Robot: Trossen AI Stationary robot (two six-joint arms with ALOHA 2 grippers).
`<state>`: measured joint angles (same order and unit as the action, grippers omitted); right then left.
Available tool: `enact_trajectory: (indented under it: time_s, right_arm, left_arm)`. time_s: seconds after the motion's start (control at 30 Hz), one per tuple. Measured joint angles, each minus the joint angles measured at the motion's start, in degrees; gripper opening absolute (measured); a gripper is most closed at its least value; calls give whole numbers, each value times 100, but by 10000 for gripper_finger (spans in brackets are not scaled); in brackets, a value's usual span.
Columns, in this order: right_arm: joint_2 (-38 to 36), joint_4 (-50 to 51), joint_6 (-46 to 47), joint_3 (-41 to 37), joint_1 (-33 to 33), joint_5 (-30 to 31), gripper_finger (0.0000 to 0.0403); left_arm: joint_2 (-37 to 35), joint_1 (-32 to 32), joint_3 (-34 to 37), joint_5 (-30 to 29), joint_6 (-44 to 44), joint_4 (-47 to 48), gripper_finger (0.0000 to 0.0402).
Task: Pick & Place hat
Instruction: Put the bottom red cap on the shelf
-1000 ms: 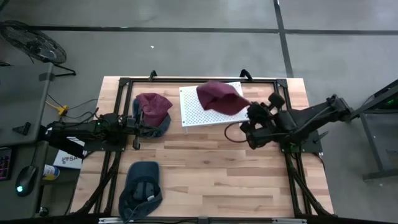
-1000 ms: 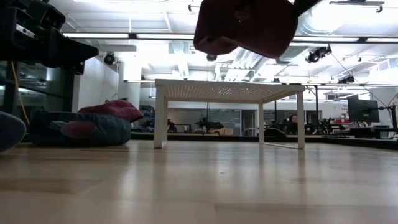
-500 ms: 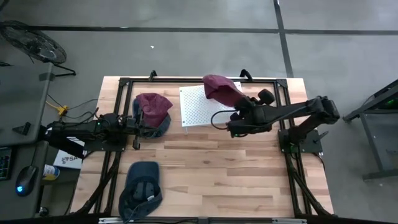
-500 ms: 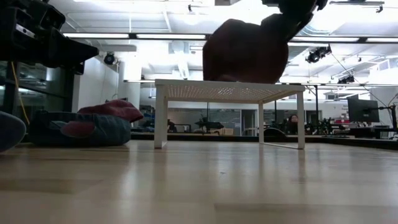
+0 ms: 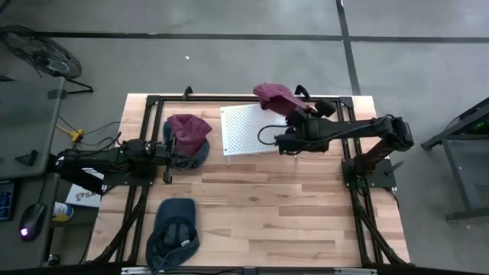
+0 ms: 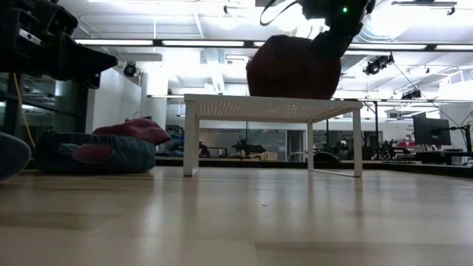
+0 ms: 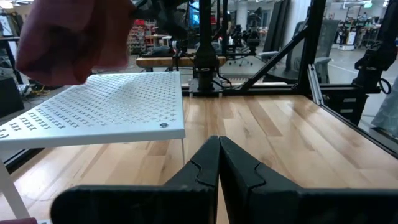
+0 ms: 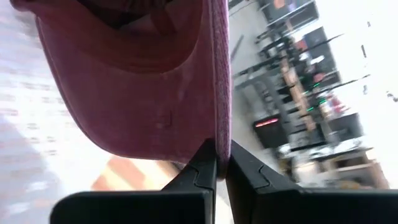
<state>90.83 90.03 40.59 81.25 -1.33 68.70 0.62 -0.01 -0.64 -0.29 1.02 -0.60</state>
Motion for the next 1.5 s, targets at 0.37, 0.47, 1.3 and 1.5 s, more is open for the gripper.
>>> enact_trajectory:
  time_s: [0.37,0.47,1.3,1.5]
  right_arm:
    - [0,1,-1256,2,-95,1048,8]
    - [0,1,-1787,2,-95,1070,8]
    - [-13,-39,-3975,9,229,-242,13]
    - [-17,-63,-4324,13,465,-870,12]
  left_arm:
    - [-2,2,0,-3,1,1,7]
    - [0,1,0,-5,2,0,7]
    - [-1,2,0,-9,1,1,7]
    - [-2,2,0,-9,2,1,7]
